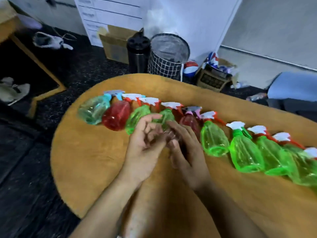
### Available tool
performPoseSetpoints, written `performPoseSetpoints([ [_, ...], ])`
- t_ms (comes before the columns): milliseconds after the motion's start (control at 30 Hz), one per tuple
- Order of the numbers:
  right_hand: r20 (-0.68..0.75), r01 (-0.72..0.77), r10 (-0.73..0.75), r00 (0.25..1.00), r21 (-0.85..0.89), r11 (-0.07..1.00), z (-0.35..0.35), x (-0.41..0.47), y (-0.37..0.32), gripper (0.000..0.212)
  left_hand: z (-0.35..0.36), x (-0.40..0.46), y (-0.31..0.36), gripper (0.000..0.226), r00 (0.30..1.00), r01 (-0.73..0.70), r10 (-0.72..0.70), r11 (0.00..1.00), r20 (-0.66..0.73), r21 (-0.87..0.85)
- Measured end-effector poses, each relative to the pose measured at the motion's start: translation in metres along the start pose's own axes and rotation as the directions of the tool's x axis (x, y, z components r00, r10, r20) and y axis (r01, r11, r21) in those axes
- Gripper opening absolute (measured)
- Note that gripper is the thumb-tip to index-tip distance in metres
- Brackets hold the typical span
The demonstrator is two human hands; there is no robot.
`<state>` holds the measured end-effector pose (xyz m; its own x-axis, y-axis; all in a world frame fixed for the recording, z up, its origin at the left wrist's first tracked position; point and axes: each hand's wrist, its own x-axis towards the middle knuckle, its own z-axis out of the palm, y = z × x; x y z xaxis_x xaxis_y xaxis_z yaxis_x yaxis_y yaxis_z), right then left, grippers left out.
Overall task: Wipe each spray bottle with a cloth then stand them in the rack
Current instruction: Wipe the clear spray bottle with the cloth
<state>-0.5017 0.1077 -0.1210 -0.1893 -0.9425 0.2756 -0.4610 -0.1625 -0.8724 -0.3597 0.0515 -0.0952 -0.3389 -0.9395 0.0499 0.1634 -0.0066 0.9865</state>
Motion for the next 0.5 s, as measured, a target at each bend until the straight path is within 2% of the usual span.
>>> performPoseSetpoints([
  [133, -0.064, 0.013, -0.013, 0.998, 0.005, 1.000, -0.021, -0.027, 0.030, 0.051, 0.034, -0.009, -0.029, 0.041, 0.999, -0.014, 0.017, 0.997, 0.040, -0.072],
  [233, -0.107, 0.020, -0.029, 0.994, -0.083, 0.996, -0.034, -0.048, 0.034, 0.052, 0.049, -0.024, -0.033, 0.039, 0.998, -0.014, 0.019, 0.996, 0.057, -0.087],
  [367, -0.136, -0.020, -0.008, 0.991, -0.202, 0.979, -0.043, -0.073, 0.019, 0.059, 0.055, -0.044, -0.022, 0.039, 0.997, -0.056, 0.058, 0.998, 0.056, -0.033],
  [500, -0.209, 0.025, -0.094, 0.973, -0.311, 0.950, -0.045, -0.090, -0.011, 0.056, 0.052, -0.068, 0.000, 0.036, 0.994, -0.103, 0.106, 0.993, 0.040, -0.062],
])
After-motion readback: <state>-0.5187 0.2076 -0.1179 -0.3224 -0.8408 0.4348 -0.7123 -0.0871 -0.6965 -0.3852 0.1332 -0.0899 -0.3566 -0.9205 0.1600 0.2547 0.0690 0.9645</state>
